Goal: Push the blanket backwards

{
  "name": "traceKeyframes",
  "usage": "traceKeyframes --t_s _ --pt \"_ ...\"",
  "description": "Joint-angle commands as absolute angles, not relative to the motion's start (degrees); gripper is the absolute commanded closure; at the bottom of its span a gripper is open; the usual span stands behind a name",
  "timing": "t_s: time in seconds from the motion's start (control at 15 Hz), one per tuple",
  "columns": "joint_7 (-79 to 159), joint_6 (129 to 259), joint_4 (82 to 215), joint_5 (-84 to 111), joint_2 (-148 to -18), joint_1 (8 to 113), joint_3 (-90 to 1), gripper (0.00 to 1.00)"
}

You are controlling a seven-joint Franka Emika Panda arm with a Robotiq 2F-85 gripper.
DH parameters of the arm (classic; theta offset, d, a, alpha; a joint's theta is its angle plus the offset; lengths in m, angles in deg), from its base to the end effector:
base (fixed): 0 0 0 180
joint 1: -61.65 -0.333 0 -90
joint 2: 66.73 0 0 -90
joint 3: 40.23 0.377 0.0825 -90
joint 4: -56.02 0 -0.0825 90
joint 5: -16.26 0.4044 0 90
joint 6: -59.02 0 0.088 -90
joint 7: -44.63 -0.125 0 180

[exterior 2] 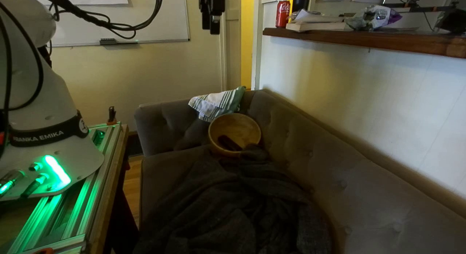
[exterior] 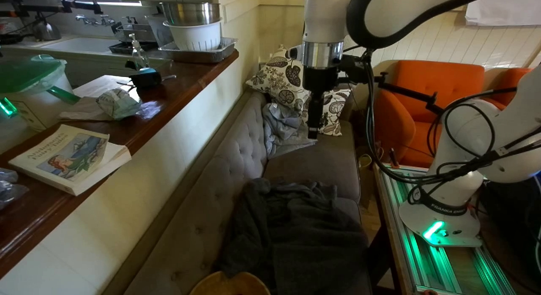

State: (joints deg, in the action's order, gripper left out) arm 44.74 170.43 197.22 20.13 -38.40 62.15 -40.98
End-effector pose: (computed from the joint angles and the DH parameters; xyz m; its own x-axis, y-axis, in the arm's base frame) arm 0.3833 -0.0031 0.4958 0.9987 -0.0428 -0.0263 -0.0445 -0.9967 -0.0684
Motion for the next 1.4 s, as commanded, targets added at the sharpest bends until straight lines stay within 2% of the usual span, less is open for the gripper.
traceKeyframes --t_s 0.0,0.93,1.33 --pt "47.5 173.3 192.6 24.2 -47.2 61.5 -43.3 0.00" --pt "49.9 177.7 186.1 31.6 -78.2 69.0 -48.2 0.00" --pt "50.0 176.0 181.7 40.0 -93.2 73.9 -46.9 0.00"
